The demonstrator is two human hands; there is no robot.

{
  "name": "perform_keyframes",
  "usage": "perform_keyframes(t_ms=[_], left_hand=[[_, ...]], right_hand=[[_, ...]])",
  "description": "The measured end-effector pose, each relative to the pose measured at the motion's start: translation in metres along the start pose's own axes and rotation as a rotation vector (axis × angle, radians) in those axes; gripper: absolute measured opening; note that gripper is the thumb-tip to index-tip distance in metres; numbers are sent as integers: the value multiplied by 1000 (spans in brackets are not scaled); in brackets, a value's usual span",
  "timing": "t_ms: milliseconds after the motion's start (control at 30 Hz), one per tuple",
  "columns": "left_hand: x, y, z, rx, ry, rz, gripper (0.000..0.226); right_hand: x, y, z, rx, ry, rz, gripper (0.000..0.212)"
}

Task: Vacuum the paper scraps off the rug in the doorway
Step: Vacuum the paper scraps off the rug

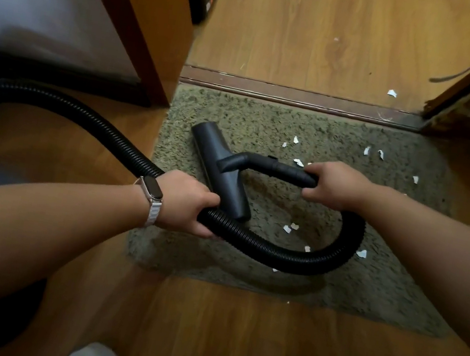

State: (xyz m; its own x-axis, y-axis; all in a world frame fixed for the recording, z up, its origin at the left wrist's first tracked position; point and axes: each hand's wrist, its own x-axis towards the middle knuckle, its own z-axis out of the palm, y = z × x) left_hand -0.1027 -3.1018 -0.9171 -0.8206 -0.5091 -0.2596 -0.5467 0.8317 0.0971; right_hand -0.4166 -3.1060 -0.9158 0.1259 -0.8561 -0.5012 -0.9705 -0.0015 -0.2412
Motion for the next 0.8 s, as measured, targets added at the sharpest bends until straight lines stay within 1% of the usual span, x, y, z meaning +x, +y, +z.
perform_keyframes(t_ms=[100,167,267,467,567,667,800], left_hand=[[6,16,3,-13,-43,50,45],[10,25,5,-35,-55,92,46],[11,38,8,-53,-64,130,49],[13,47,-3,-35,-30,69,50],[16,51,-11,-27,-17,60,50],[11,52,-16,-3,-51,76,50],[-6,51,-17,40,-154,131,47]], right_hand=[[-15,0,10,-78,-20,-59,15],[-24,1,18,-114,-48,-97,15],[-35,6,25,-127,-60,-103,15],[-54,43,21,-38,-23,89,16],[-60,50,16,-48,1,137,16],[-64,35,17,-75,5,105,14],[-65,-9,34,-139,-33,-12,17]])
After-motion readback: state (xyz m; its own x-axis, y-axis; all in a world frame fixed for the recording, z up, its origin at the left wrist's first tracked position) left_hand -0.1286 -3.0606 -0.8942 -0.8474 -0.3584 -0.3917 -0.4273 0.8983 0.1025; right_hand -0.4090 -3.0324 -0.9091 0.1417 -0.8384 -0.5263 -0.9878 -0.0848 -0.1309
